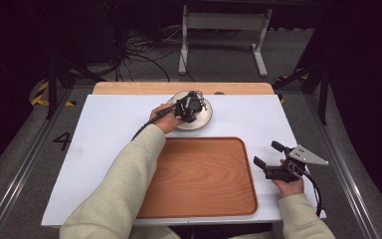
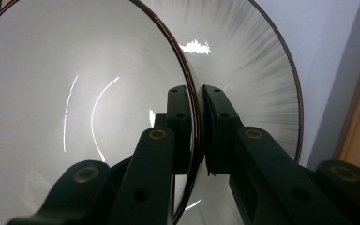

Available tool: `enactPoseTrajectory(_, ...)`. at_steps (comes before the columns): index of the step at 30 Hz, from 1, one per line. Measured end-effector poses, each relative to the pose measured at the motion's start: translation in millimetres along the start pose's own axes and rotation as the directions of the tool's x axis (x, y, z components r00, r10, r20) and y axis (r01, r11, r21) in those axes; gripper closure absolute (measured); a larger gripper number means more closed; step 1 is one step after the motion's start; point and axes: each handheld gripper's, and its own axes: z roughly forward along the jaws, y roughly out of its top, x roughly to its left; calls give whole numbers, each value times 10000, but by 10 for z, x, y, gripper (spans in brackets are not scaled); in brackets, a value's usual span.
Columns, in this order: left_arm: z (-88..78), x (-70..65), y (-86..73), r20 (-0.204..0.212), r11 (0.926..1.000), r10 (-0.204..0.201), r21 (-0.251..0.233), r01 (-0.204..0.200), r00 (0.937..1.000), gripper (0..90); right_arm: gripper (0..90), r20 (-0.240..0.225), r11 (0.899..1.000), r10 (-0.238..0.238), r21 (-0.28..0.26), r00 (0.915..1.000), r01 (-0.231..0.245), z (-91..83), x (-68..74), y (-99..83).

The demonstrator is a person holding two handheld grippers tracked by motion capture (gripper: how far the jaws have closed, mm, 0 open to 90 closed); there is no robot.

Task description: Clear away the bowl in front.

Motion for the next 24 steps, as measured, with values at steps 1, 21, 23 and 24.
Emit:
enactPoseTrajectory(1,-2,-3,4,-39,10000,18,47,-18,10000,829,5,-4,10000,3,-1,10000,-3,0,-1,0)
enactPoseTrajectory(21,-261,-98,131,-463,9989,386,-234,-397,9982,829,5,-7,10000,85,-34,10000,-85,-1,-4,1)
enactPoseTrajectory(23,-313,-97,127,-536,9992,360,-154,-368,9979,829,5,-8,10000,84,-36,10000,-84,0,-4,1)
enactPoseTrajectory(24,-325,-96,122,-554,9991,332,-229,-345,9979,828,5,-10,10000,77,-27,10000,-77,0,-5,1)
